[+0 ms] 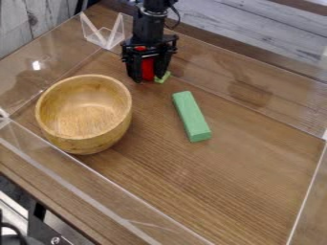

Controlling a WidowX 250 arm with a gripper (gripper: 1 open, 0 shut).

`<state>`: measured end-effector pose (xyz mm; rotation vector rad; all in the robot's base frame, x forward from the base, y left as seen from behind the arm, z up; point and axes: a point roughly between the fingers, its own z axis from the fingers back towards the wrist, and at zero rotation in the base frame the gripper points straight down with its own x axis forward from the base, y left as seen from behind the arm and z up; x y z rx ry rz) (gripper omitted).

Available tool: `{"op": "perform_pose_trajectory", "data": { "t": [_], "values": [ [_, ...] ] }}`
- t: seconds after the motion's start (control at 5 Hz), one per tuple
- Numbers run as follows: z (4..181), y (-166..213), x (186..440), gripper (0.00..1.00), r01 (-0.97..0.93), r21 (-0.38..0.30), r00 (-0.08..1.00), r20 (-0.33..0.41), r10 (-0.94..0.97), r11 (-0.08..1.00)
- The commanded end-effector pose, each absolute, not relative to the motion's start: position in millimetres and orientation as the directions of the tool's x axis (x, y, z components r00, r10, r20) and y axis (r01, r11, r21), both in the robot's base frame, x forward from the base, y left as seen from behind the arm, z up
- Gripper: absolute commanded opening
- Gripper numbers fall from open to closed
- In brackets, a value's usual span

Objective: Move the red object to the right side of the table

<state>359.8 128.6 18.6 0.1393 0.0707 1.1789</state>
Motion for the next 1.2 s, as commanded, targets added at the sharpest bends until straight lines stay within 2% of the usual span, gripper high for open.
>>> {"op": "perform_pose_trajectory", "data": {
  "t": [0.0,0.2,0.6,0.8,1.0],
  "values": [
    [30.9,142,353,0.0,-0.915,0.11,0.391,0.017,0.92,0.387],
    [53.6,145,351,0.0,-0.897,0.064,0.438,0.004,0.899,0.436],
    [114.5,134,368,0.0,-0.853,-0.062,0.519,-0.015,0.854,0.518],
    [129.9,116,371,0.0,-0.822,-0.109,0.565,-0.025,0.825,0.559],
    [137.0,87,373,0.0,-0.78,-0.143,0.619,-0.037,0.784,0.609]
  ]
}}
